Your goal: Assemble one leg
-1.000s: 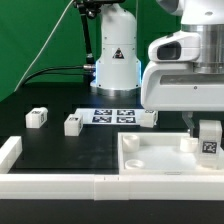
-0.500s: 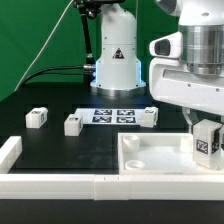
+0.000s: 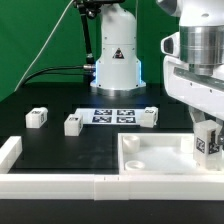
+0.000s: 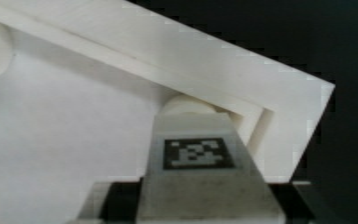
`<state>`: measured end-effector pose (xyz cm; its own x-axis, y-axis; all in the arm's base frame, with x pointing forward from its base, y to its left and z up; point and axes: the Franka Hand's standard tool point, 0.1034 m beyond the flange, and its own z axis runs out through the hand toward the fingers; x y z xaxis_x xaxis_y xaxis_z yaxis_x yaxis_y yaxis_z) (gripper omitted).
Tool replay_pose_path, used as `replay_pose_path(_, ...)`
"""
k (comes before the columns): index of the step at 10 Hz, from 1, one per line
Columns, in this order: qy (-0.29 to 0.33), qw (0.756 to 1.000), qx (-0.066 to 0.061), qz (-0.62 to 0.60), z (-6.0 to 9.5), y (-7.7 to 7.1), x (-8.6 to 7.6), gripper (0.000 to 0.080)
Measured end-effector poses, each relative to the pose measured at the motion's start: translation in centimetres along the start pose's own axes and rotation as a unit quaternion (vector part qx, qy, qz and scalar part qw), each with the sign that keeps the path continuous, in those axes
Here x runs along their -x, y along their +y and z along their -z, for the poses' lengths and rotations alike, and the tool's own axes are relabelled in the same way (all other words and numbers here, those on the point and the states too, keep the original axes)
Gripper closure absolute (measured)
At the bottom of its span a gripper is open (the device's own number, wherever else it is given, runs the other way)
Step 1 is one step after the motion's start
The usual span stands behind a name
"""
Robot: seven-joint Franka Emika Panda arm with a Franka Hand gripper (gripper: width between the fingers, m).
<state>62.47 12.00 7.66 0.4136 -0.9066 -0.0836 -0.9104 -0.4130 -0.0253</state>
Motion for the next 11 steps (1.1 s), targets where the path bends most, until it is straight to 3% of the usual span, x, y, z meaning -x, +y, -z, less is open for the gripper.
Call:
replay_pose_path(1, -0.001, 1.000, 0.000, 0.010, 0.01, -0.03, 0.06, 0.0506)
replay_pose_path(2, -0.001, 0.999, -0.001, 0.037, 0.03, -0.09, 0.15, 0.0399)
replay_pose_path(3, -0.001, 0.995, -0.001, 0.104, 0.02, -0.08, 0.12, 0.0230)
replay_pose_path(4, -0.001, 0.986, 0.000, 0.165, -0.01, -0.09, 0.20, 0.0230)
replay_pose_path(5, 0.000, 0.972, 0.000, 0.233, -0.05, -0.09, 0.26, 0.0168)
replay_pose_path(9, 0.001, 0.895, -0.001, 0.447, 0.04, -0.16, -0.19, 0.0151)
replay_pose_path(11, 0.001, 0.834, -0.001, 0.552, 0.06, -0.09, -0.47, 0.0151)
